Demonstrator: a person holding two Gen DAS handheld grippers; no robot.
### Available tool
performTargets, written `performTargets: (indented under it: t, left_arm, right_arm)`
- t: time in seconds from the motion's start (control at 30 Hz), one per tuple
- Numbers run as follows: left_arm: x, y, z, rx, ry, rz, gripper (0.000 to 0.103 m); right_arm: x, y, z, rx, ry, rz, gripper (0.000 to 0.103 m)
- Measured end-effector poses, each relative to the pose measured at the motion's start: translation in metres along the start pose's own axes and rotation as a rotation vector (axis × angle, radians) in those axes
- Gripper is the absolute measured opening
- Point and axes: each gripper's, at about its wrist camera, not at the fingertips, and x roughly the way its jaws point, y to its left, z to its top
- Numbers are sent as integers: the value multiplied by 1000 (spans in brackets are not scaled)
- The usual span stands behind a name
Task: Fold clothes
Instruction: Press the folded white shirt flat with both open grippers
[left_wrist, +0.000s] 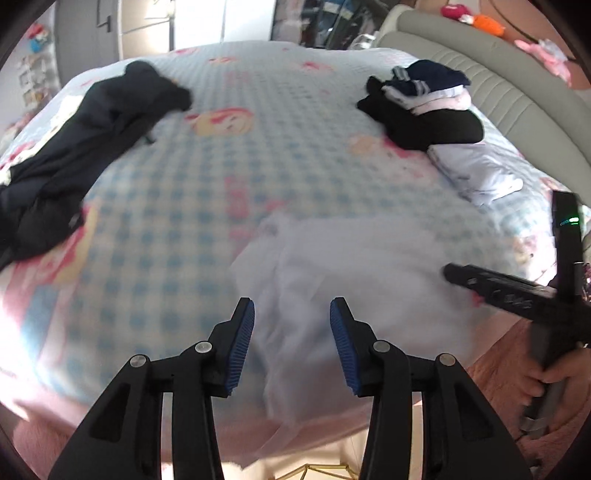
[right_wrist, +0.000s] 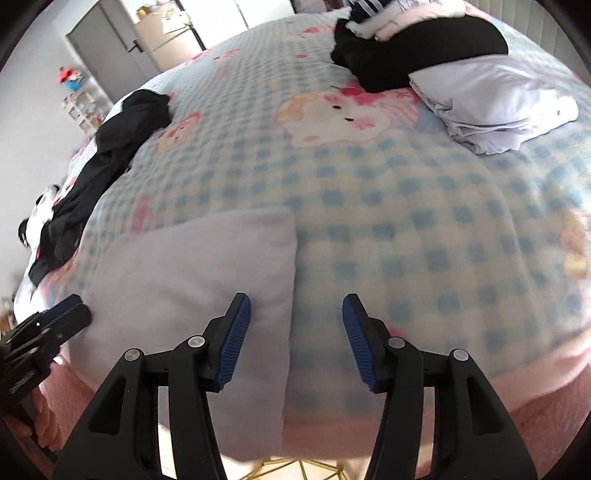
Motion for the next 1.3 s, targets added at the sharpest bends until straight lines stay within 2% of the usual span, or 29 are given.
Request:
performTargets:
  t: [0.1, 0.17, 0.27, 0.37, 0.4, 0.5, 0.6, 0.7, 0.87, 0.97, 1.07, 1.2, 1.3]
  left_arm:
    - [-8, 6, -8, -24, -3, -53, 43]
    - [-12, 5, -11, -11, -6, -53, 43]
    - [-4, 2, -18, 24, 15, 20, 43]
    - [11, 6, -22, 56, 41, 131, 46]
    - [14, 9, -21, 54, 42, 138, 46]
    - [7, 17, -17, 2, 15, 114, 46]
    - [-2, 20, -17, -17, -6, 119, 46]
    - [-16, 17, -22, -48, -55, 72, 46]
    - [-24, -10, -23, 8, -90, -30, 45]
    - [-10, -27, -25, 69, -41, -3, 45]
    - [3, -30, -28, 97, 16, 73, 51]
    - [-5, -27, -29, 89, 1, 91, 52]
    - [-15, -25, -31, 78, -23, 94, 52]
  right_arm:
    - [-15, 1, -13, 2, -26, 21, 53]
    - [-23, 6, -20, -21, -40, 33, 53]
    - [-29, 19, -33, -104, -43, 21, 56]
    - [-13, 21, -46, -149, 36, -11, 59]
    - [-5, 18, -50, -143, 72, -16, 59]
    - [-5, -1, -50, -31, 78, 34, 59]
    - [-27, -8, -47, -15, -8, -12, 59]
    - [-42, -22, -45, 34, -35, -1, 59]
    - [-50, -10, -58, -76, 3, 11, 59]
    - [-41, 5, -76, -142, 64, 69, 59]
    - [-28, 8, -82, -144, 77, 27, 59]
    - [-10, 13, -91, -145, 95, -29, 59]
    - [-10, 9, -90, -134, 72, -61, 59]
